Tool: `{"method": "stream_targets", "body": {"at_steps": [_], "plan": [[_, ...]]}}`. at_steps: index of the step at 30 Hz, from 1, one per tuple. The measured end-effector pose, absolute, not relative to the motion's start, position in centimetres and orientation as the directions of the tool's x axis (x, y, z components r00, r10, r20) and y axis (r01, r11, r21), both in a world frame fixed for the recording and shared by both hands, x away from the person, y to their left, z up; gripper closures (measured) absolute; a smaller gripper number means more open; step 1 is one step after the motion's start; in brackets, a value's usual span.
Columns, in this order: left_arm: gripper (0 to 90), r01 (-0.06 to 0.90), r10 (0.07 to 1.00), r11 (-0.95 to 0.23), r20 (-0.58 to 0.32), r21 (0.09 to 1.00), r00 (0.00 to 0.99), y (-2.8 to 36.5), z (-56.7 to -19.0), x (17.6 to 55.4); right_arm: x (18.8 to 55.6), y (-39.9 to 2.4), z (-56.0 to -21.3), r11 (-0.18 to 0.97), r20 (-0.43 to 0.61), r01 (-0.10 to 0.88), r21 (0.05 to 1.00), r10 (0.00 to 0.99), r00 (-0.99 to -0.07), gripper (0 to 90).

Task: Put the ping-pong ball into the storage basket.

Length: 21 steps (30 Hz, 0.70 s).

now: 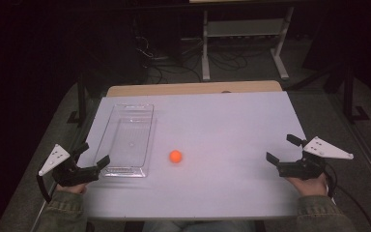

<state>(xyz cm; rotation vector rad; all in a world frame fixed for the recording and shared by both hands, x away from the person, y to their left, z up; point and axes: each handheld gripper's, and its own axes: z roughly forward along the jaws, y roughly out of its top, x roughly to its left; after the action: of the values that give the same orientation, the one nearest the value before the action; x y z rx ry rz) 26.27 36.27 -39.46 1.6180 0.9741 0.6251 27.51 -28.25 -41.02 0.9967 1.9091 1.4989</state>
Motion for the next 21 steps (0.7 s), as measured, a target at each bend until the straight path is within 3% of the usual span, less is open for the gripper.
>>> {"method": "stream_targets", "body": {"at_steps": [21], "plan": [[0.0,0.268,0.796,-0.246,0.037,0.932,0.604,33.3,-36.1,27.2,27.8,-27.7,-41.2,0.131,0.054,0.252,0.959,0.787,-0.614,0.0]]}}
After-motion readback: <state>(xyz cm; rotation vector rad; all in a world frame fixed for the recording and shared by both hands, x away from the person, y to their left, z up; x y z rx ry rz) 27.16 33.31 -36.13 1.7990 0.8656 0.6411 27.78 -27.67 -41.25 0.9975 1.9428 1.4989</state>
